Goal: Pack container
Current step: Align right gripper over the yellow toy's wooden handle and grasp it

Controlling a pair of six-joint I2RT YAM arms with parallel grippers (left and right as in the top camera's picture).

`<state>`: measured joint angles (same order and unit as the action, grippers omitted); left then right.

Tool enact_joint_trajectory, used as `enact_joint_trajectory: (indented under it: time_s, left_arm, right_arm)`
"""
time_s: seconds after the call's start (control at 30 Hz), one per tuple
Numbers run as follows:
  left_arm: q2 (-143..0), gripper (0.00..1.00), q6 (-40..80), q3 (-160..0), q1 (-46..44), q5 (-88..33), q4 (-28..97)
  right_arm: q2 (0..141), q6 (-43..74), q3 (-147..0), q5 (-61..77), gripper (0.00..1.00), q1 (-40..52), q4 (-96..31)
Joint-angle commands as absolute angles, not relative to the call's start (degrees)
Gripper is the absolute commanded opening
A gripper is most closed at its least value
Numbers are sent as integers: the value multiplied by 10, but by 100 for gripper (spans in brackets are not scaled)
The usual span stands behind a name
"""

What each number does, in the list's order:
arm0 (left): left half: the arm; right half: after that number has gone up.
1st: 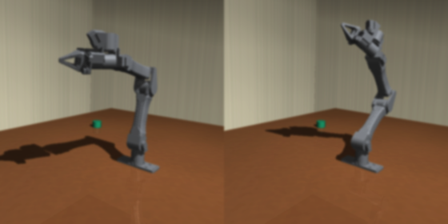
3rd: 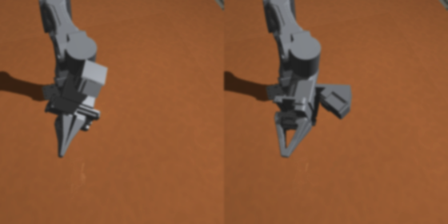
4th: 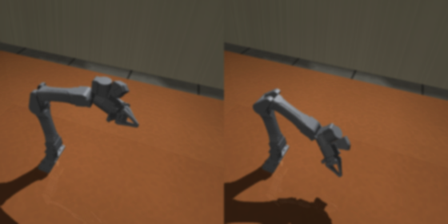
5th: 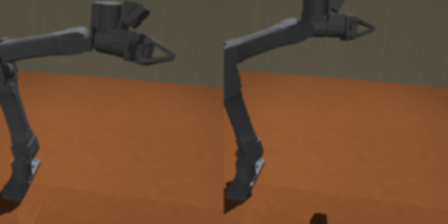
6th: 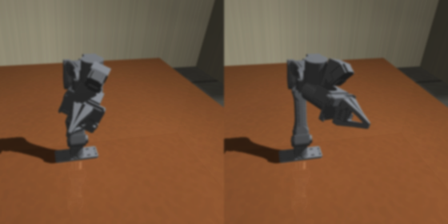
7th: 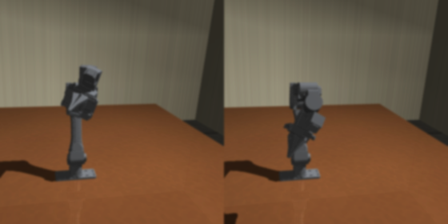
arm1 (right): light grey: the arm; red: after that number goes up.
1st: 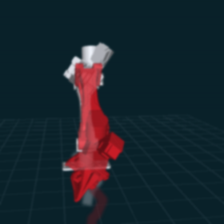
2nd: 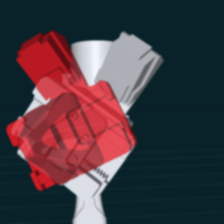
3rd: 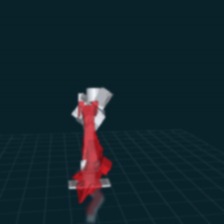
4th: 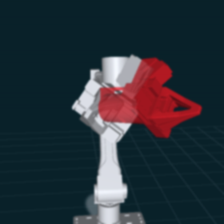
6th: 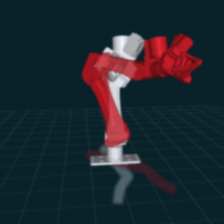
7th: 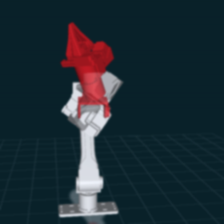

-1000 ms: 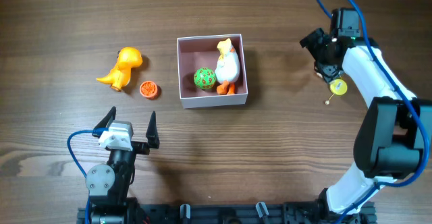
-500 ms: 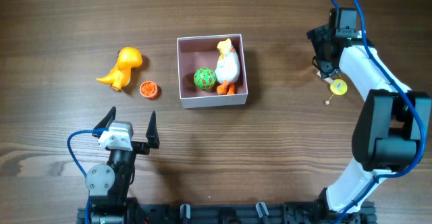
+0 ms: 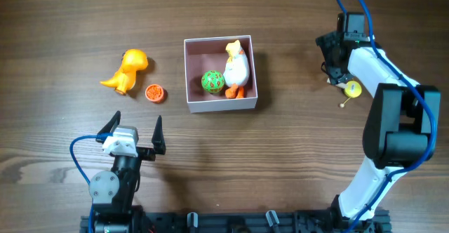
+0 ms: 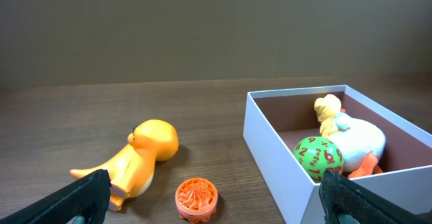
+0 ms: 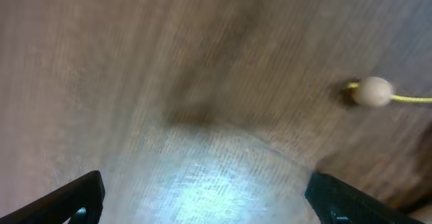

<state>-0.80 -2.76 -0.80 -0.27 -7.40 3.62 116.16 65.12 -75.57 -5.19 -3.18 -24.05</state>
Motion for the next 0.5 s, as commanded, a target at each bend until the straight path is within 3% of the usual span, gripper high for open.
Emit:
enact_joint_trajectory:
  time_s: [0.0,0.47]
  left_arm:
    - [-4,100,-39,-3,-5,-85,35]
    - [-4,100,-39,-3,-5,-85,35]
  right_arm:
    - [1171,627,-756,-60,100,-33,-277]
    - [1162,456,-756,-58,100,-33,-373]
